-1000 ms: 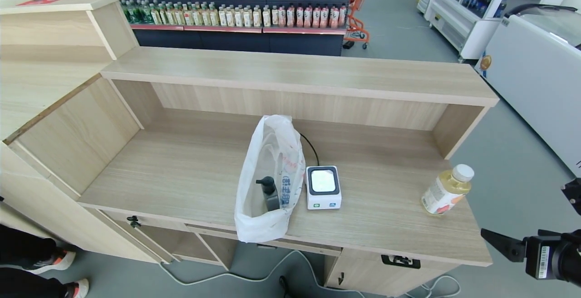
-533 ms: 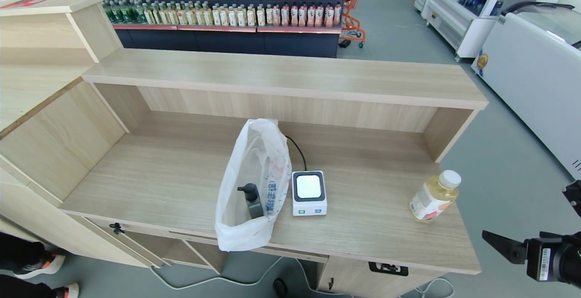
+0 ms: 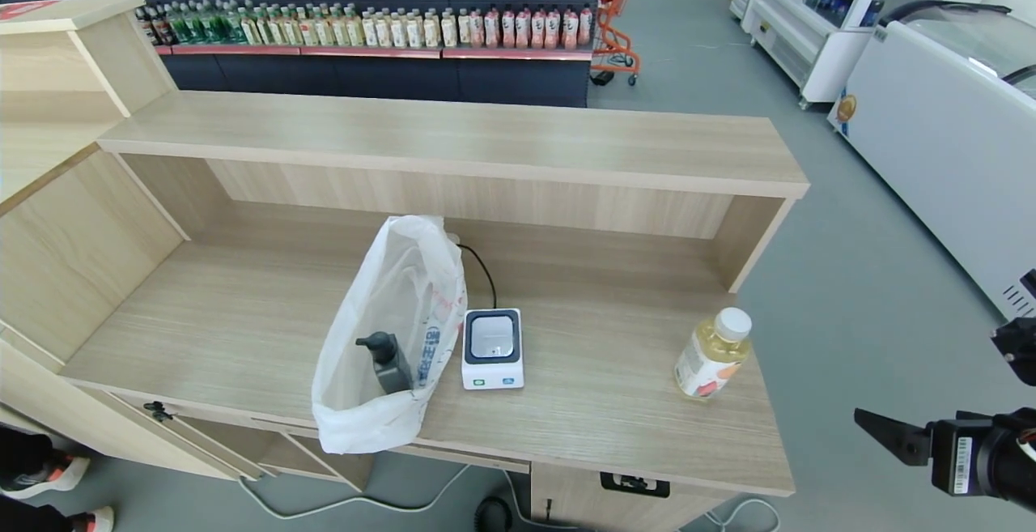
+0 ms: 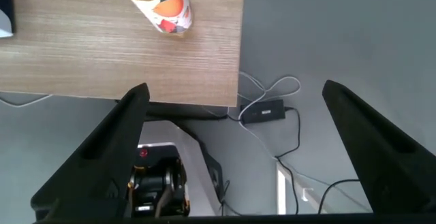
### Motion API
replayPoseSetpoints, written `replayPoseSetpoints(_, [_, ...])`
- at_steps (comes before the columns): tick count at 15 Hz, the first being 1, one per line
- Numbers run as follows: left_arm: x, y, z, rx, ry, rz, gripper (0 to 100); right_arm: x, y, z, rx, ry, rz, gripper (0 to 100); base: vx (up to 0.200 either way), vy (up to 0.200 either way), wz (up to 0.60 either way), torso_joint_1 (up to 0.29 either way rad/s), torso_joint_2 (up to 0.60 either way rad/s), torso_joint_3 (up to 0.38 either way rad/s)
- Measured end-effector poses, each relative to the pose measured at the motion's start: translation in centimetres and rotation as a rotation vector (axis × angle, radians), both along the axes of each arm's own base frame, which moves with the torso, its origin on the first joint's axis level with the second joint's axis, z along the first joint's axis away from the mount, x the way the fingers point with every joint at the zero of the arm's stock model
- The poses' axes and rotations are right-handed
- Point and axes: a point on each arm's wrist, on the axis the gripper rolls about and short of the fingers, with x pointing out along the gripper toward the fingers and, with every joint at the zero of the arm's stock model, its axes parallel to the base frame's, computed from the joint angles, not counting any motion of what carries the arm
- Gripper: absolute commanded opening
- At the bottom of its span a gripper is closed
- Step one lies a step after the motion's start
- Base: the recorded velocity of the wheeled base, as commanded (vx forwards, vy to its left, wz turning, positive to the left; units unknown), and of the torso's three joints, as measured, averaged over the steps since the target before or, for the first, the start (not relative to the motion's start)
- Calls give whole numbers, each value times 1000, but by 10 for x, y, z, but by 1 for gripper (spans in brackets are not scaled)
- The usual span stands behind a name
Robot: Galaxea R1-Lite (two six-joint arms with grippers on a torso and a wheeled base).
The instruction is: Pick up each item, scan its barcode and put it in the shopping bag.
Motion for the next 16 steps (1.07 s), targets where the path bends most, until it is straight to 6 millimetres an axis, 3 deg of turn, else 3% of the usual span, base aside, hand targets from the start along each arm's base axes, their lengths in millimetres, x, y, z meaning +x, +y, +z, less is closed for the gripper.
replayPoseSetpoints(4, [0,0,0,0,1,0,0,19,6,-12,69,91,28,100,0,0,0,0,0,0])
replayPoseSetpoints(7, [0,0,0,0,0,0,0,44,13,-16,139,138,49,100,0,0,0,0,0,0])
replayPoseSetpoints(11, [0,0,0,0,0,0,0,82,22,-32,152,98,57,100,0,0,0,0,0,0])
replayPoseSetpoints(16, [0,0,0,0,0,0,0,112,44,-60,120,39,98,100,0,0,0,0,0,0])
